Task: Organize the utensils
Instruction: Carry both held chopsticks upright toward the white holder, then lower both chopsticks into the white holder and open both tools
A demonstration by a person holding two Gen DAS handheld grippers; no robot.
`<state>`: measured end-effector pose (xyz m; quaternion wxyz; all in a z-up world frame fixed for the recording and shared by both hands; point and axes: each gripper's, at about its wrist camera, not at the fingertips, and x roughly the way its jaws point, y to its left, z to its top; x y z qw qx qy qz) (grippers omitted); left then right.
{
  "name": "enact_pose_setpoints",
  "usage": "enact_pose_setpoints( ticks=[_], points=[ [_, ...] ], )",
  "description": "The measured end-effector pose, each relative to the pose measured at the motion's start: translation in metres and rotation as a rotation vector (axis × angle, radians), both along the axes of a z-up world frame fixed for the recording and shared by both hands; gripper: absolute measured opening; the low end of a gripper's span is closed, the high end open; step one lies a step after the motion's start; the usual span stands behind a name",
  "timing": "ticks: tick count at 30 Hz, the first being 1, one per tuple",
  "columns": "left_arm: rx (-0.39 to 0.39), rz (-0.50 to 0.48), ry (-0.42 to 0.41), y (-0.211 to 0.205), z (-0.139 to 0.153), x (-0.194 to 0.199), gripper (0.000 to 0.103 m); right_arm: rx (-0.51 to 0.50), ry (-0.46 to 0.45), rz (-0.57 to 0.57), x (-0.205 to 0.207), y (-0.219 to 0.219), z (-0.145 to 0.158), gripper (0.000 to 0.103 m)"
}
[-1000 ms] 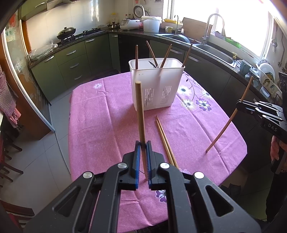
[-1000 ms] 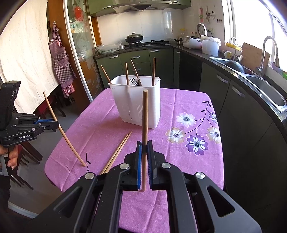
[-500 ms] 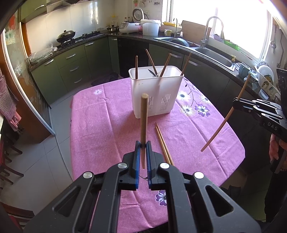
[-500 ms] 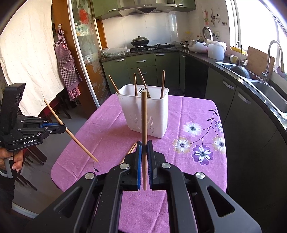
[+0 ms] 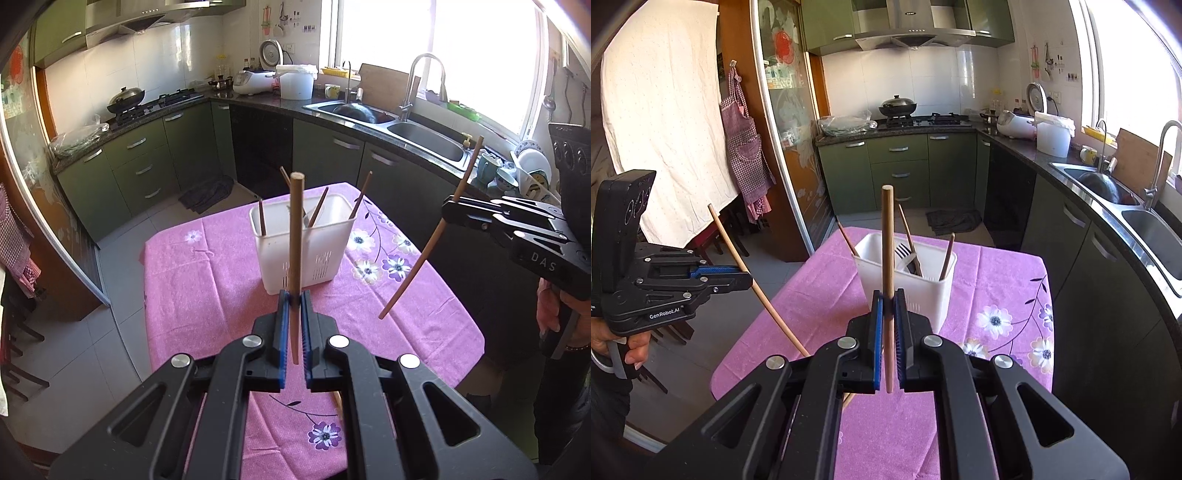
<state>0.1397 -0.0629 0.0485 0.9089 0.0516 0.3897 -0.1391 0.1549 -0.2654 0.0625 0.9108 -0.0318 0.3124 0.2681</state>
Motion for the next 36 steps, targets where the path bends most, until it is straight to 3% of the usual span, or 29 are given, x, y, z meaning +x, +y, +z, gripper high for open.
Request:
enact_pose_setpoints(
  ticks=[10, 16, 25, 31, 36],
  points=[
    [-0.019, -0.007, -0.145, -0.019, 0.074, 0.038, 0.006, 0.038, -0.082, -0.026, 0.047, 0.009, 0.067, 0.007],
    [-0.048, 0.016, -0.206, -0.023, 0.091, 0.077, 0.006, 0.038, -0.105, -0.076, 0.091, 0.017, 0.085, 0.007],
    [-0.041, 0.046, -0.136, -0.029, 0.046, 0.137, 0.006, -0.016, -0.013, -0.069, 0.141, 0.034, 0.035, 0.007],
    [-0.016, 0.038, -0.064, -0.031, 0.013, 0.148, 0.006, -0.039, 0.034, -0.053, 0.148, 0.037, 0.007, 0.007],
    [-0.005, 0.038, -0.042, -0.03, 0.008, 0.144, 0.007, -0.032, 0.028, -0.046, 0.139, 0.033, 0.007, 0.007]
  ],
)
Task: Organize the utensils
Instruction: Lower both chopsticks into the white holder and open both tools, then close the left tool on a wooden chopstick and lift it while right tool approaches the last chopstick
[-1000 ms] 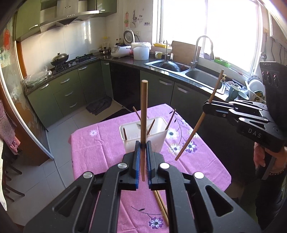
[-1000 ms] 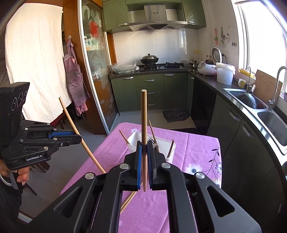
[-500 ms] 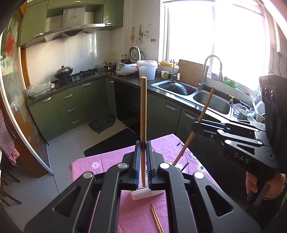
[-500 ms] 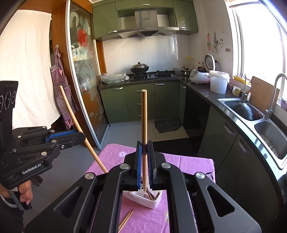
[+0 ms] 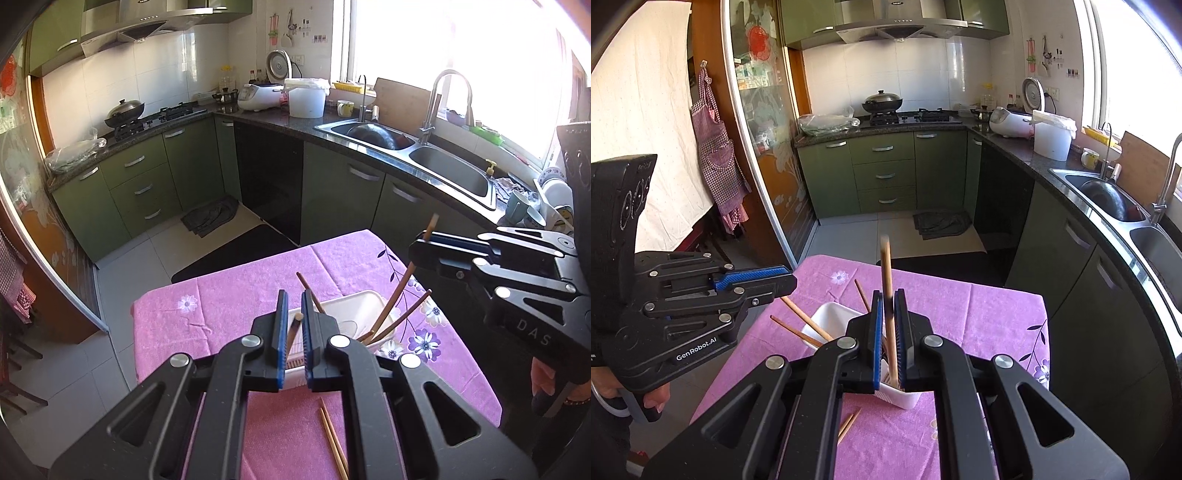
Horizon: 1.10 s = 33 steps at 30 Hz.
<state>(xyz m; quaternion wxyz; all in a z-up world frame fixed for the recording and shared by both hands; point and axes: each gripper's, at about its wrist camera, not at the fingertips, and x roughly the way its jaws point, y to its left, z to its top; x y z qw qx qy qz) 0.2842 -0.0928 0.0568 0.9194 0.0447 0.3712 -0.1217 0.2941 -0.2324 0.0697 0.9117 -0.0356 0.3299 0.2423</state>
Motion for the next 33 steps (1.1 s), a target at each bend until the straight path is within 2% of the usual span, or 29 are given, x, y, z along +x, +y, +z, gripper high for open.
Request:
enact_pose_setpoints(
  ticks=[4, 7, 9, 11, 15, 20, 24, 28, 33],
  points=[
    [-0.02, 0.006, -0.041, 0.006, 0.02, -0.019, 0.007, 0.033, -0.049, 0.013, -0.025, -0.008, 0.022, 0.008],
    [-0.026, 0.004, -0.074, 0.008, 0.035, -0.041, 0.013, 0.059, -0.09, 0.028, -0.054, -0.016, 0.037, 0.011],
    [-0.019, 0.007, -0.085, 0.009, 0.037, -0.057, 0.018, 0.065, -0.109, 0.034, -0.074, -0.023, 0.038, 0.013],
    [-0.017, 0.006, -0.06, 0.011, 0.028, -0.072, 0.02, 0.063, -0.106, 0.041, -0.093, -0.029, 0.03, 0.016],
    [-0.018, 0.007, 0.038, 0.013, -0.016, -0.096, 0.02, 0.046, -0.053, 0.036, -0.12, -0.042, -0.013, 0.018],
    [-0.023, -0.008, 0.221, 0.007, -0.094, -0.106, 0.02, -0.074, 0.075, -0.017, -0.124, -0.046, -0.106, 0.021],
    [-0.032, 0.002, 0.35, 0.002, -0.151, -0.097, 0.02, -0.103, 0.192, -0.032, -0.122, -0.054, -0.167, 0.022],
    [-0.021, 0.013, 0.445, -0.007, -0.191, -0.084, 0.02, -0.089, 0.232, -0.062, -0.123, -0.065, -0.196, 0.028],
    [0.01, 0.008, 0.495, -0.02, -0.208, -0.073, 0.02, -0.036, 0.277, -0.072, -0.122, -0.075, -0.214, 0.028]
  ],
)
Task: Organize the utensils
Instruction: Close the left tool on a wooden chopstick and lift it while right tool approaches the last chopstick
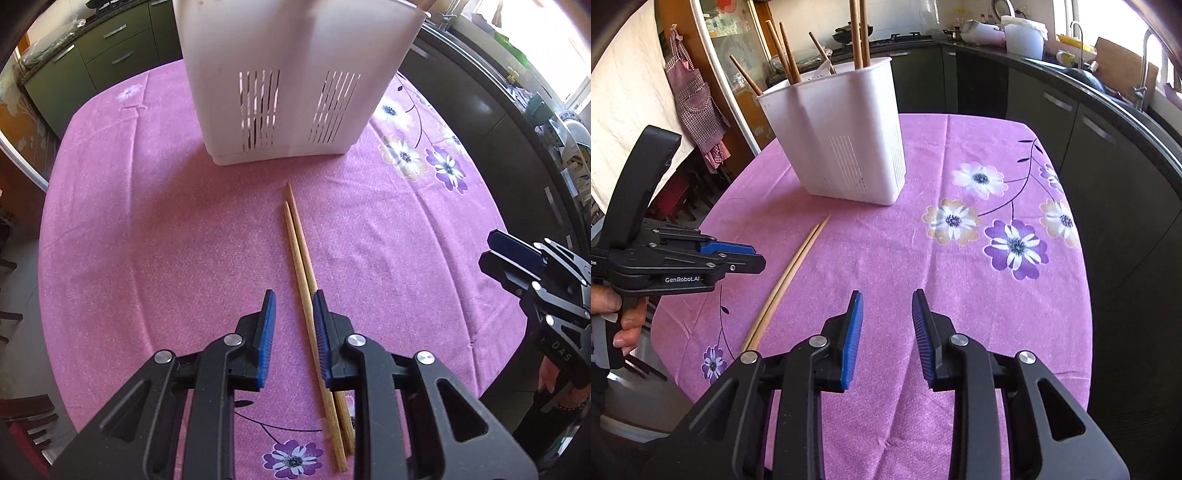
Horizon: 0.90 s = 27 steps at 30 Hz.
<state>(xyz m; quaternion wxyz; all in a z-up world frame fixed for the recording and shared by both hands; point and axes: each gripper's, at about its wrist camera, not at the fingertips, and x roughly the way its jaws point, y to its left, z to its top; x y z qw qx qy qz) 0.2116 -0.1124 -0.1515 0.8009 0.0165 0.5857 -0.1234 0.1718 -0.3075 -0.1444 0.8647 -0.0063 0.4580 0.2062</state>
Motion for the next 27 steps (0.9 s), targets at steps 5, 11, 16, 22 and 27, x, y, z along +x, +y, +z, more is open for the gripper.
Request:
enact_pose_setpoints(
  ticks=[5, 11, 16, 22, 27],
  points=[
    [0.027, -0.007, 0.033, -0.006, -0.008, 0.007, 0.02, 0.03, 0.03, -0.007, 0.003, -0.005, -0.009, 0.028],
    [0.063, -0.011, 0.057, -0.011, -0.019, 0.011, 0.02, 0.052, 0.035, -0.009, 0.002, -0.01, -0.01, 0.028],
    [0.085, -0.019, 0.061, -0.018, -0.023, 0.014, 0.019, 0.064, 0.035, -0.018, 0.002, -0.014, -0.009, 0.028],
    [0.106, -0.037, 0.078, -0.032, -0.029, 0.016, 0.019, 0.079, 0.041, -0.017, 0.0, -0.015, -0.011, 0.028],
    [0.119, -0.033, 0.079, -0.034, -0.03, 0.018, 0.011, 0.088, 0.044, -0.022, -0.001, -0.017, -0.014, 0.028]
  ],
)
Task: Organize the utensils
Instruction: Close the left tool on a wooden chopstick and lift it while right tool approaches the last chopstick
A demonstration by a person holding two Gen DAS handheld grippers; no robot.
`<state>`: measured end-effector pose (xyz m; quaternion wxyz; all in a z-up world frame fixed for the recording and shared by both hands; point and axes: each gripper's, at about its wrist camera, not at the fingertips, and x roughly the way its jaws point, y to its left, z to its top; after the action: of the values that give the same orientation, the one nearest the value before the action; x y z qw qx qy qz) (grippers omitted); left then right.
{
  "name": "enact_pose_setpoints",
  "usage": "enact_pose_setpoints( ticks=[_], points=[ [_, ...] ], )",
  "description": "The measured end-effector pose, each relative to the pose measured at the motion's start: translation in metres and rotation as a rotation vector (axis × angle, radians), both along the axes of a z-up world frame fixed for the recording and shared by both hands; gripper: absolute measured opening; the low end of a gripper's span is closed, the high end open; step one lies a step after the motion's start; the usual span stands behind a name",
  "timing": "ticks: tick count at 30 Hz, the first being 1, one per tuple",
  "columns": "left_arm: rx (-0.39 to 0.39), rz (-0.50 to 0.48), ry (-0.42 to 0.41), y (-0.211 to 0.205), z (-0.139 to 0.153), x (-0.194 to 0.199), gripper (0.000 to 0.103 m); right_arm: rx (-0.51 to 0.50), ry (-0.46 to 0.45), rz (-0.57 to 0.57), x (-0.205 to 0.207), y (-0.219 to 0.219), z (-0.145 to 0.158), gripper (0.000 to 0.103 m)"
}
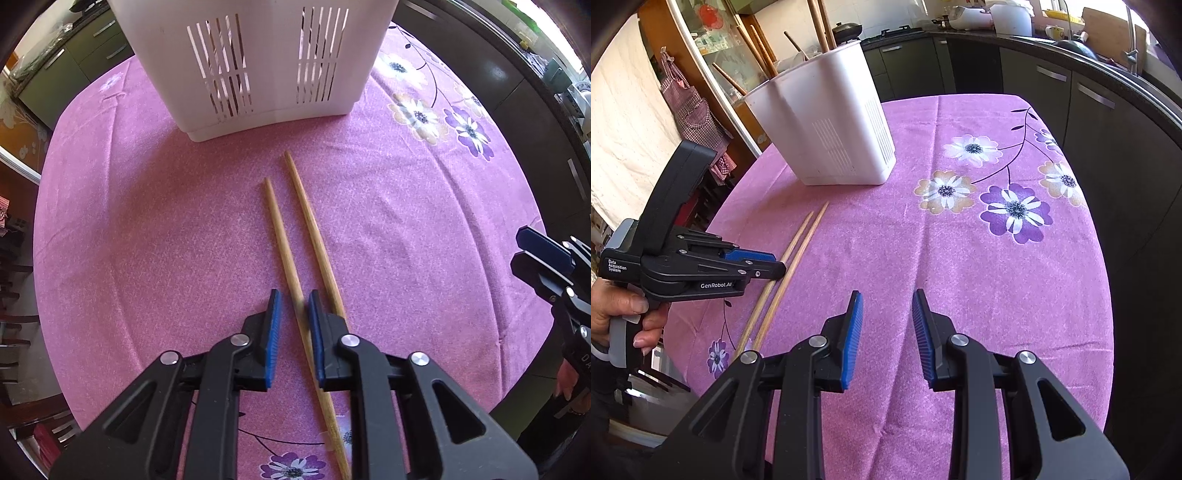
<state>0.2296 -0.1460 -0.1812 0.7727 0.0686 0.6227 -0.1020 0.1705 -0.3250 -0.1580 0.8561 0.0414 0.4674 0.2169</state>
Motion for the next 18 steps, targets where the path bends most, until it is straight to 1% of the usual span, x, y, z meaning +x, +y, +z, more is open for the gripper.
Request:
enact_pose_setpoints(
  ticks=[6, 10, 14, 18],
  points=[
    [-0.021, 0.019, 0.008, 0.01, -0.001, 0.002, 0.009, 0.01, 0.005, -0.005, 0.0, -0.001, -0.002, 0.03],
    [-0.031, 0.043, 0.003, 0.028, 0.001, 0.003, 0.008, 0.009, 0.004, -0.006, -0.002, -0.001, -0.001, 0.03],
    [-0.056, 0.071, -0.022, 0.051, 0.014, 0.0, 0.008, 0.009, 0.004, -0.015, -0.002, -0.002, 0.001, 0.03],
    [-0.085, 0.098, -0.071, 0.071, 0.037, -0.006, 0.008, 0.009, 0.004, -0.018, -0.002, -0.002, 0.002, 0.03]
  ],
)
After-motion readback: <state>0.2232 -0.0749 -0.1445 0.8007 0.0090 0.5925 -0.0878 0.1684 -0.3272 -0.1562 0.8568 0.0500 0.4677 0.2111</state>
